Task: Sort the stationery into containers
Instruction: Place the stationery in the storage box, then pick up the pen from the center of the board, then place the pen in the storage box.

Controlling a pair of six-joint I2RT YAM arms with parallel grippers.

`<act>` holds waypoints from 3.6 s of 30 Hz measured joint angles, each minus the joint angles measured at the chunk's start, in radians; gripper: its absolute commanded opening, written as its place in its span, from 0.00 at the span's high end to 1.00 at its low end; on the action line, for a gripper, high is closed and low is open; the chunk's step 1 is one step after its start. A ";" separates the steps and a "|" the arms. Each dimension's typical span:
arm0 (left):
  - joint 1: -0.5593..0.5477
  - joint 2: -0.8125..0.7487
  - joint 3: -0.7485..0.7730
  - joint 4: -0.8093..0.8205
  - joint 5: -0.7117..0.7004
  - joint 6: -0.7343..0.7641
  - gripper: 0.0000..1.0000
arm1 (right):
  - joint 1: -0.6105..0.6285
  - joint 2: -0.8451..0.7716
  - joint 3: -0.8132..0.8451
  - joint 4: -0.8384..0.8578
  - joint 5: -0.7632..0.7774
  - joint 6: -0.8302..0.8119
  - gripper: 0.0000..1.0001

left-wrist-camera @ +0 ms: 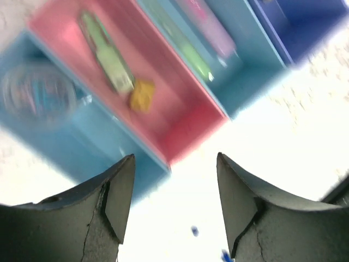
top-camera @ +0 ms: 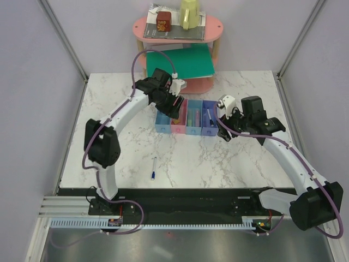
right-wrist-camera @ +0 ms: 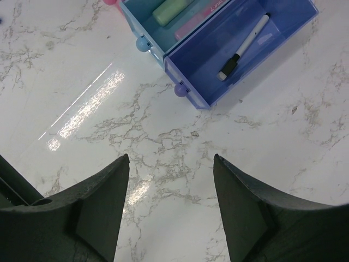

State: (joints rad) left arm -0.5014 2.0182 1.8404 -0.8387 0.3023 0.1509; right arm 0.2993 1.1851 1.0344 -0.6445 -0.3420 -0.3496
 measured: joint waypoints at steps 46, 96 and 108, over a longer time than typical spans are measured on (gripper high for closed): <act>-0.123 -0.134 -0.686 -0.148 -0.187 -0.266 0.92 | -0.010 -0.019 0.060 -0.075 0.033 -0.047 0.29; -0.148 -0.381 0.086 0.109 0.310 -0.167 0.98 | -0.010 0.063 0.337 -0.182 -0.450 -0.057 0.02; -0.148 -0.299 0.110 0.170 0.443 -0.261 0.98 | -0.001 0.127 0.464 -0.117 -0.562 0.022 0.02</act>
State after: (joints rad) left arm -0.6491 1.7187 1.9503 -0.6689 0.7456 -0.1101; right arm 0.2981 1.3121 1.4986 -0.7620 -0.9035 -0.3279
